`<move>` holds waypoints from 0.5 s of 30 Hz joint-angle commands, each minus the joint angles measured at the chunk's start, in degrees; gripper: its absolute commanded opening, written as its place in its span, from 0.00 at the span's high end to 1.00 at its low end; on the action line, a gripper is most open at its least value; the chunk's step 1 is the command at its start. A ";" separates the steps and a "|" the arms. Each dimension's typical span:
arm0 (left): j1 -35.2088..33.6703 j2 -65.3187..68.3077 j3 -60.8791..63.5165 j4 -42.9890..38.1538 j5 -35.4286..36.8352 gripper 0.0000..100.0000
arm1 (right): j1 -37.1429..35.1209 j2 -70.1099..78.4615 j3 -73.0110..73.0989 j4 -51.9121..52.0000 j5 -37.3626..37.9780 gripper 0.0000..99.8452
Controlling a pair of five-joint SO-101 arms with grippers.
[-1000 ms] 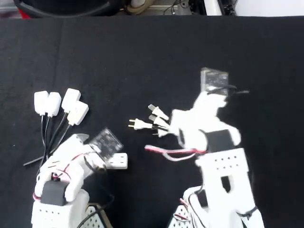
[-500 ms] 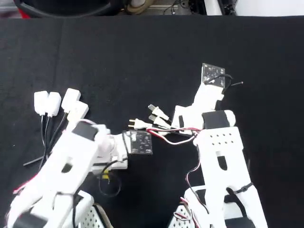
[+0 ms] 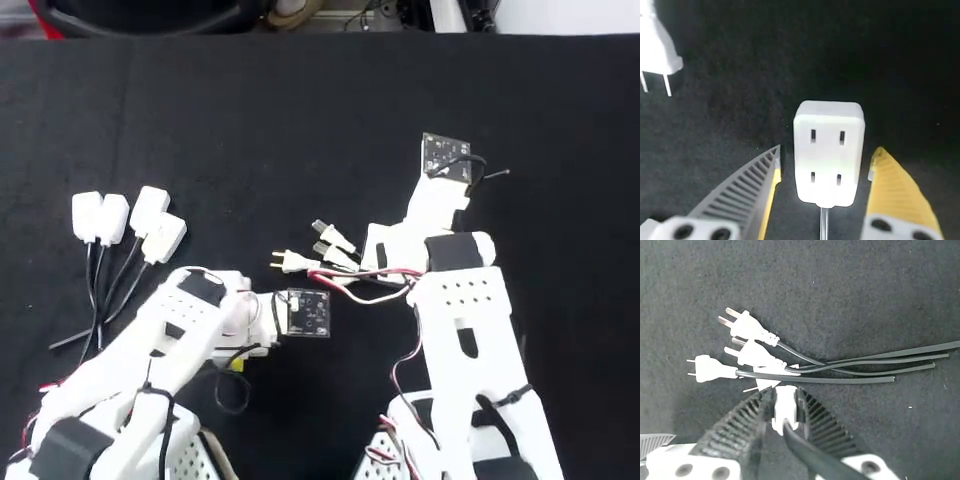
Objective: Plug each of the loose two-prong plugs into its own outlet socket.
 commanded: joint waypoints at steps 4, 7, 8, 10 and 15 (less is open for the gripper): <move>0.84 1.85 -2.42 -2.64 5.89 0.76 | 0.79 0.04 -2.86 -0.18 0.44 0.99; 0.66 2.46 -5.67 -2.11 12.04 0.87 | 0.79 0.04 -2.86 -0.09 0.44 0.99; 0.66 2.46 -6.73 -2.11 15.38 0.90 | 0.79 0.04 -2.86 -0.09 0.44 0.99; 0.84 2.11 -8.75 -2.11 23.03 0.95 | 0.88 0.04 -2.86 -0.09 0.44 0.99; 1.19 2.20 -12.97 -2.02 32.97 0.95 | 0.88 0.04 -2.86 0.09 0.44 0.99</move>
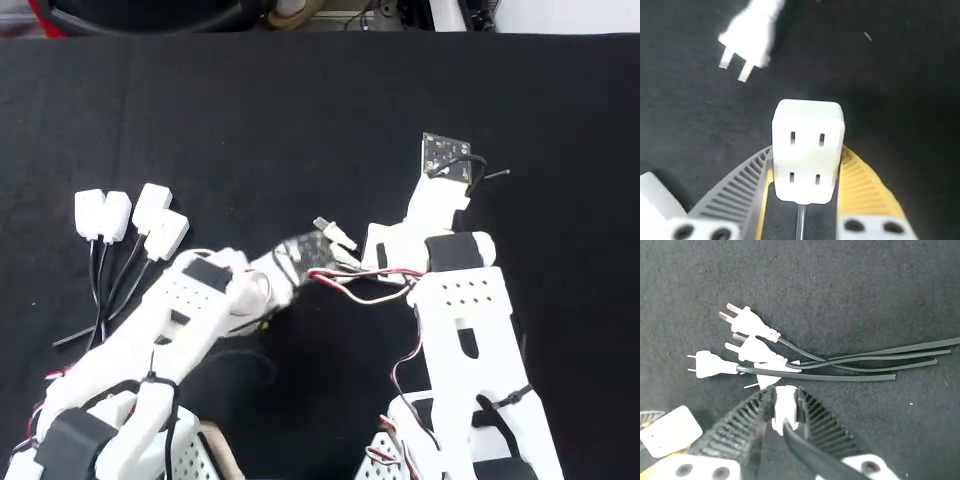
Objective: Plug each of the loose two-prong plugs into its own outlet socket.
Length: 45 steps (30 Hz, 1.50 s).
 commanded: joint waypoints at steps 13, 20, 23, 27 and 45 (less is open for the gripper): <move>9.36 5.80 -4.79 -9.14 21.10 0.86 | 8.18 0.04 -2.77 2.73 6.51 0.99; 8.84 13.98 -9.45 -5.80 21.63 0.72 | 8.09 0.04 -0.22 2.46 8.18 0.99; 8.31 12.22 -10.07 -3.52 22.07 0.67 | 7.74 0.04 -0.13 2.55 8.18 0.99; 5.76 3.60 -7.60 -3.43 24.44 0.66 | 7.74 0.04 0.22 2.64 8.18 0.99; -33.98 -77.63 21.93 19.08 27.52 0.67 | -14.51 0.04 9.01 -4.84 9.76 0.99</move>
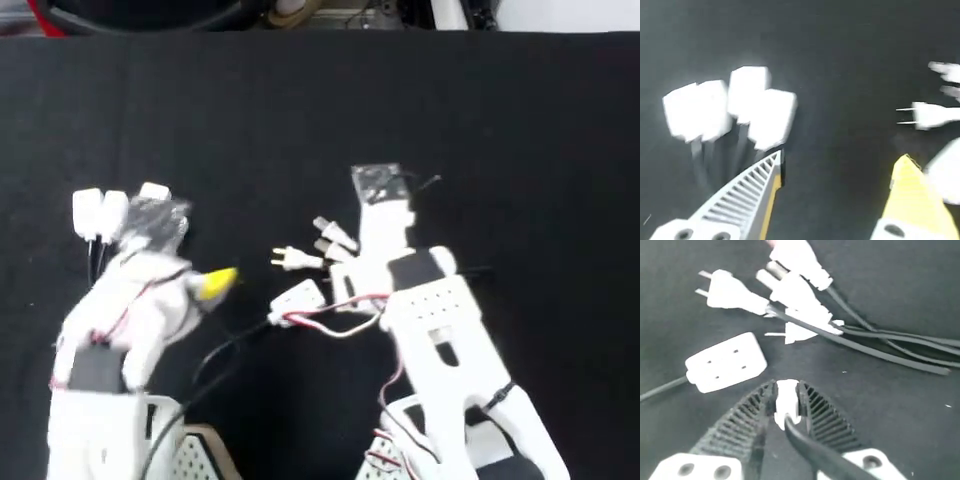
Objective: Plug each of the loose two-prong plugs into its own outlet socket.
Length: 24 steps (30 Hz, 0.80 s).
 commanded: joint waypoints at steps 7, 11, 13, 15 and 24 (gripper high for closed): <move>-22.90 -18.73 17.71 5.63 -9.58 0.67 | -5.01 0.40 -3.30 -2.99 0.53 0.99; -24.84 -21.01 21.67 5.10 -11.60 0.67 | -7.38 0.48 -3.38 -5.54 4.40 0.99; -24.84 -22.51 22.55 6.07 -13.63 0.67 | -8.79 0.48 -1.19 -8.79 4.84 0.99; -24.66 -22.59 22.99 6.15 -14.86 0.67 | -9.23 0.48 0.84 -11.60 4.84 0.99; -24.57 -22.51 23.16 6.24 -15.21 0.67 | -11.87 0.57 3.21 -14.42 4.57 0.99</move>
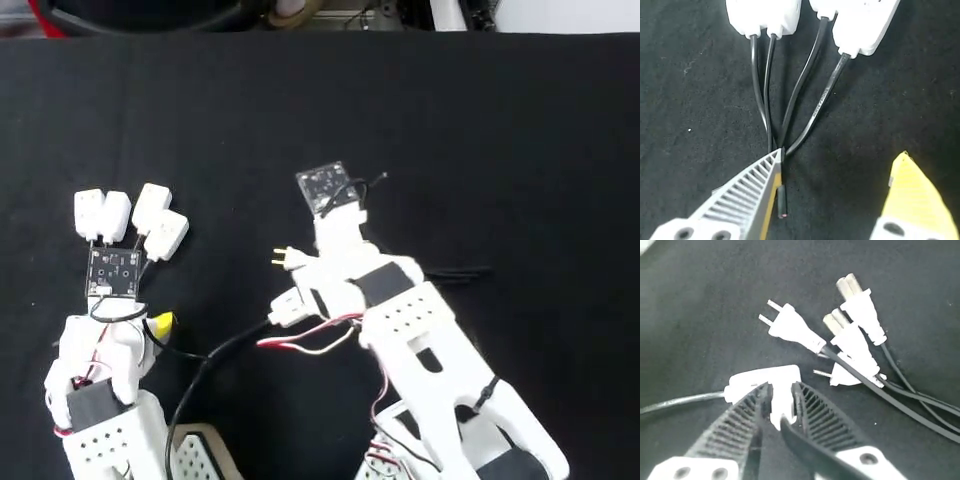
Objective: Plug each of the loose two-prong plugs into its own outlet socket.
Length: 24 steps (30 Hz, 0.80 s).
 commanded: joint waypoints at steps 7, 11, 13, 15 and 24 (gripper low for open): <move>-0.48 -0.44 -0.13 0.26 -0.44 0.67 | -2.73 0.13 4.26 -5.71 0.00 0.99; -0.48 -0.44 -0.13 0.26 -0.44 0.67 | -2.64 0.13 6.99 -8.88 0.00 0.99; -0.48 -0.44 -0.13 0.26 -0.44 0.67 | -1.93 0.13 7.96 -9.49 0.00 0.99; -0.48 -0.44 -0.13 0.26 -0.44 0.67 | 0.79 0.13 8.13 -9.85 0.26 0.99; -0.48 -0.35 -0.13 0.26 -0.44 0.67 | 3.87 0.13 8.57 -10.20 0.97 0.99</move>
